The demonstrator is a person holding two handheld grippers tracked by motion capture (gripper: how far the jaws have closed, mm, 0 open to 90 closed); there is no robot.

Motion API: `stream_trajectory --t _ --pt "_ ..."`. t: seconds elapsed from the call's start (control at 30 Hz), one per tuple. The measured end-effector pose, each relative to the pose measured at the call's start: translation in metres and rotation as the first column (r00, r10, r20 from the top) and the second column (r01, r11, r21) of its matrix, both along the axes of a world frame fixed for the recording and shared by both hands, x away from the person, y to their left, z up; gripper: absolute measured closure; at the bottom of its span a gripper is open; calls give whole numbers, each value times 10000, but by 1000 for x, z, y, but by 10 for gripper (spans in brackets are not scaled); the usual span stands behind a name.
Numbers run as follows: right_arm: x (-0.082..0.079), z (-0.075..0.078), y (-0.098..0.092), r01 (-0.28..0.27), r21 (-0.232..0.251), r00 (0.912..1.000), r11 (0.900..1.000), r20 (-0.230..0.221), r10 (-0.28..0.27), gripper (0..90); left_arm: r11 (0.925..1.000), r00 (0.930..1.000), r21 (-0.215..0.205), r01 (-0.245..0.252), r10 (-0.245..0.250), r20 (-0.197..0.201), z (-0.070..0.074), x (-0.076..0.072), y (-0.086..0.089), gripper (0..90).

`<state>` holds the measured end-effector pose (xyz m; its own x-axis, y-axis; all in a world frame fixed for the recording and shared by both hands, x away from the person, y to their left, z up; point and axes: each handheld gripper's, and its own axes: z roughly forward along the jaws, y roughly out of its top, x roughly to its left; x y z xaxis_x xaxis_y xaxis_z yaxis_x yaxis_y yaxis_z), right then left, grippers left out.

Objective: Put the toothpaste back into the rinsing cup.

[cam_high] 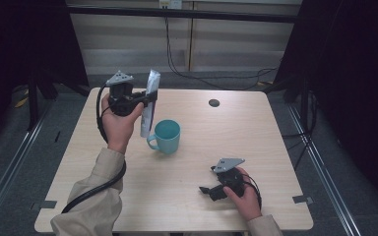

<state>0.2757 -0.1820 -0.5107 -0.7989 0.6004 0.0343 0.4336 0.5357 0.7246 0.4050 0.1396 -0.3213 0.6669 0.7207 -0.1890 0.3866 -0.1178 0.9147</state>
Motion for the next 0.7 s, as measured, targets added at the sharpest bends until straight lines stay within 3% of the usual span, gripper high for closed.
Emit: stream_trajectory --t 0.7 --pt "0 0 0 -6 -3 10000 10000 28 6 124 10000 9999 -27 72 -72 137 -7 14 -22 769"
